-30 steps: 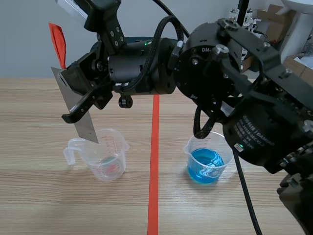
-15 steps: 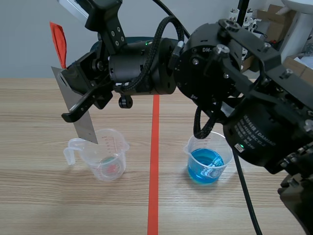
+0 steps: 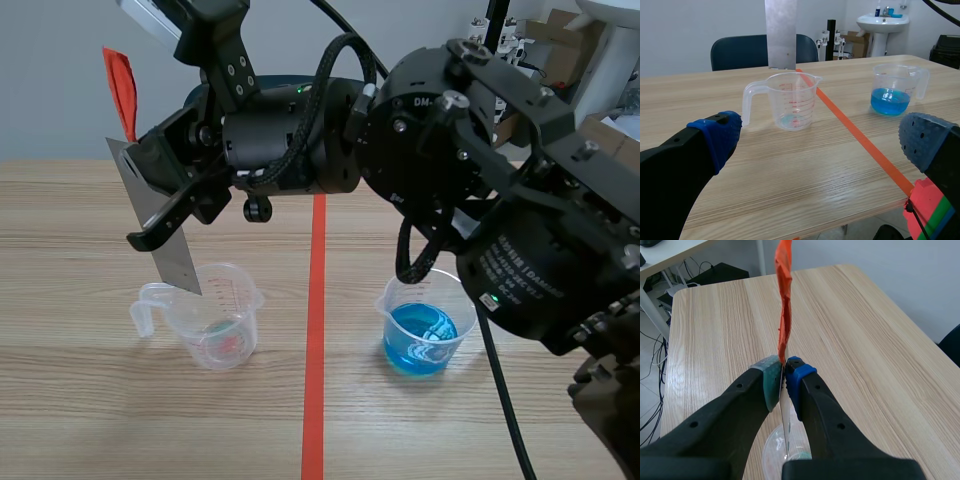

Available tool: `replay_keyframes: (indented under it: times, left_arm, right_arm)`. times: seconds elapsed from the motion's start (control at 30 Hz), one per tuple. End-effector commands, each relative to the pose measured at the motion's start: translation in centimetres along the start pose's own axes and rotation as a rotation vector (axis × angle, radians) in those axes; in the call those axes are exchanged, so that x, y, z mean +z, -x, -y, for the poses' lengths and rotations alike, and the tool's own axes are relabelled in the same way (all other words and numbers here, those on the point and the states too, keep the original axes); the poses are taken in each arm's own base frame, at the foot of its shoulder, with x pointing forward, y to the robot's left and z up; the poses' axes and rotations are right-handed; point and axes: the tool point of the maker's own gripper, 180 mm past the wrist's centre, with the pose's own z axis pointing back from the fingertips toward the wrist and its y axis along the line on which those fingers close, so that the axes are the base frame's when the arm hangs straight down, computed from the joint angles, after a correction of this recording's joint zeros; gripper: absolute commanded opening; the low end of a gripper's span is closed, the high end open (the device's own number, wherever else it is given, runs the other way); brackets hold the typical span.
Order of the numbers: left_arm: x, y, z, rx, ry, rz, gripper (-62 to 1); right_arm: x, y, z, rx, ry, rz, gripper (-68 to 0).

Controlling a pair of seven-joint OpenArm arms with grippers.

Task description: Do the redox reaction experiment. move the plate over the left beaker

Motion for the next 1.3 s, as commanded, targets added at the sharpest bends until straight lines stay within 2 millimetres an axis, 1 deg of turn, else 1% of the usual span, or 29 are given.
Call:
replay_keyframes:
  times: [0.0, 0.37, 1.27]
  left_arm:
    - [-0.03, -1.16, -0.02, 0.004, -0.004, 0.052, 1.4]
    - [-0.03, -1.16, -0.02, 0.004, -0.004, 0.052, 1.4]
    - [-0.04, -1.16, -0.02, 0.004, -0.004, 0.053, 1.4]
  right_arm:
    - [-0.01, -1.67, -0.04, 0.020, -0.008, 0.045, -66.9]
    - [-0.02, -1.27, -0.03, 0.020, -0.008, 0.022, -66.9]
    - [-0.03, -1.28, -0.04, 0.020, -0.008, 0.023, -66.9]
